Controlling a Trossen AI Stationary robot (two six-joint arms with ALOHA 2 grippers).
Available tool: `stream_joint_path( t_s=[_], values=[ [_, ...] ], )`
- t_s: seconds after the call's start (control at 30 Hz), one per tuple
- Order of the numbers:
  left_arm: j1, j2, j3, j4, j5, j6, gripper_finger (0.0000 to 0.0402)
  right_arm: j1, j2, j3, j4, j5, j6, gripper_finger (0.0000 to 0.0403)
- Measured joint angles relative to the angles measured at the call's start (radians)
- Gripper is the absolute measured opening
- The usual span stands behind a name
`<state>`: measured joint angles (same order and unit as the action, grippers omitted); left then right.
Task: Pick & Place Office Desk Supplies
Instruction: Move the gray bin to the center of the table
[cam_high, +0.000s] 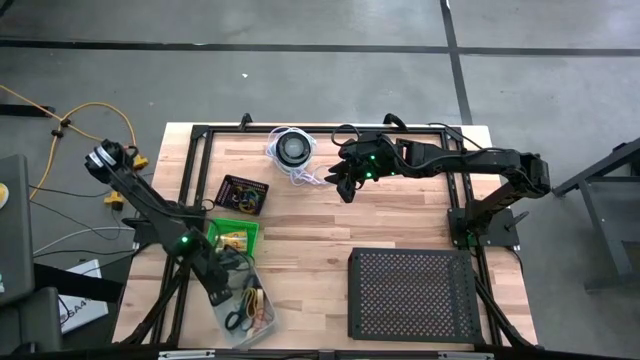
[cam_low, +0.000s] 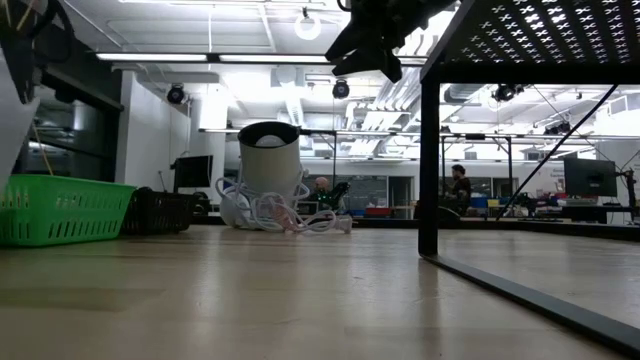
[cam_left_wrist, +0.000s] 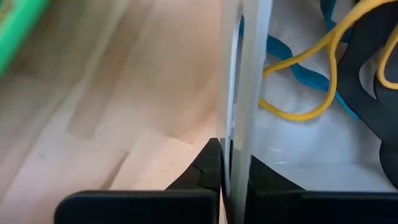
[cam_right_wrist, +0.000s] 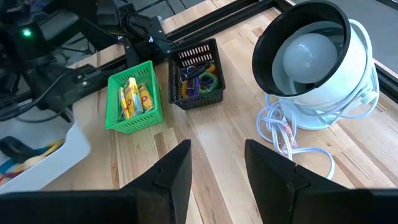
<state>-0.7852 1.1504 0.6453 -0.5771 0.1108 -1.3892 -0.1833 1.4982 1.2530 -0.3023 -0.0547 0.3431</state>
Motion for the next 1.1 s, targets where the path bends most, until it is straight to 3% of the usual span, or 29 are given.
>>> stream_joint_path(
  t_s=[0.33, 0.67, 1.1],
  values=[
    [0.098, 0.170, 0.193, -0.121, 0.030, 0.170, 0.0001, 0.000, 0.000, 0.000, 0.000, 0.000, 0.000, 0.0137],
    [0.314, 0.257, 0.312, -0.175, 0.034, 0.252, 0.0001, 0.000, 0.000, 0.000, 0.000, 0.000, 0.000, 0.0137],
    [0.487, 0.257, 0.312, -0.164, 0.036, 0.076, 0.0001, 0.000, 0.000, 0.000, 0.003, 0.000, 0.000, 0.0137]
  ],
)
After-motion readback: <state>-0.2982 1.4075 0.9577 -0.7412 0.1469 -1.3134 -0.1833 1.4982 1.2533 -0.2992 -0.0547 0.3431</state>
